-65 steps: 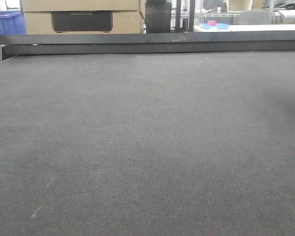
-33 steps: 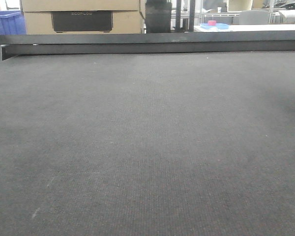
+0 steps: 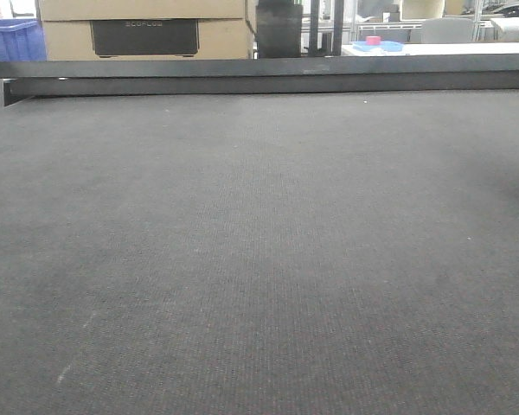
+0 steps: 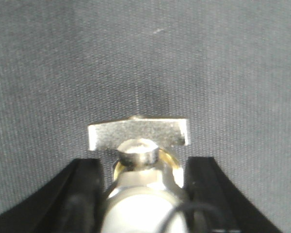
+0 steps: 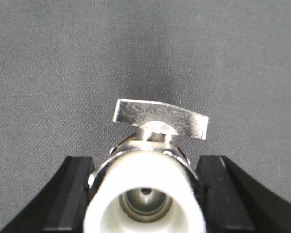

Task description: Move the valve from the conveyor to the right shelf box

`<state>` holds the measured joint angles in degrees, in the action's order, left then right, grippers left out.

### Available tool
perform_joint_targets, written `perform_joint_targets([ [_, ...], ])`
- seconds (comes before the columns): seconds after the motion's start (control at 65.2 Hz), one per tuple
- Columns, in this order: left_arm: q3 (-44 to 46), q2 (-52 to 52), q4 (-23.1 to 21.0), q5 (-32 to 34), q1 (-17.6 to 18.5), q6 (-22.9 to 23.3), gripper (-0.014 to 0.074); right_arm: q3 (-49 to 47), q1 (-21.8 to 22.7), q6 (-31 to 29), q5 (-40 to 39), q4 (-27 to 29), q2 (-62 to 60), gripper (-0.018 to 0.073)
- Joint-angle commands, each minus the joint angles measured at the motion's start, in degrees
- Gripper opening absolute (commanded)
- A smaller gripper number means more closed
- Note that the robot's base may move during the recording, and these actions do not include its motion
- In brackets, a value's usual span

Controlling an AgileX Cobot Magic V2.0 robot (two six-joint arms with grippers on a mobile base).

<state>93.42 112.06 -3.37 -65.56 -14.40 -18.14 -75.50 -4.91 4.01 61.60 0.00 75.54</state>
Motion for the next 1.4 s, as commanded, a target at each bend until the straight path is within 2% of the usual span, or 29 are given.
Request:
perform_joint_targets([
  [0.0,0.6,-0.1,-0.2,-1.4,-0.3,0.0,-0.0104,-0.4,0.1,-0.4,-2.7,-0.9,-0.9,-0.0158],
  [0.153,0.6,-2.2,-1.9,-2.9,-0.3,0.4,-0.0111,-0.4,0.1,-0.4,-2.7,-0.9,-0.9,-0.0158],
  [0.353,0.6,-10.6,-8.9,-4.4,0.1,0.7,-0.0111,-0.5,0.1,-0.4,-2.1,-0.9,-1.5,-0.0158],
  [0.491,0.6,-18.4,-8.5,-4.3,1.8,1.3,-0.0111,-1.9,0.1,-0.4,-1.5,-0.9,-1.9,-0.0158],
  [0.736,2.6,-30.0,-4.2,-4.4,5.1,8.1,-0.0111,-10.1,-0.9,-0.4,1.9,-0.9,-1.9,-0.0158],
  [1.059,4.3,-40.3,-4.1,-4.4,6.3,8.3,-0.0111,-22.8,-5.6,-0.7,4.7,-0.9,-2.1,-0.0158],
  [1.381,4.5,-43.0,-4.1,-2.6,6.3,8.3,-0.0111,-24.5,-5.6,-0.7,4.6,-1.0,-3.0,-0.0158],
])
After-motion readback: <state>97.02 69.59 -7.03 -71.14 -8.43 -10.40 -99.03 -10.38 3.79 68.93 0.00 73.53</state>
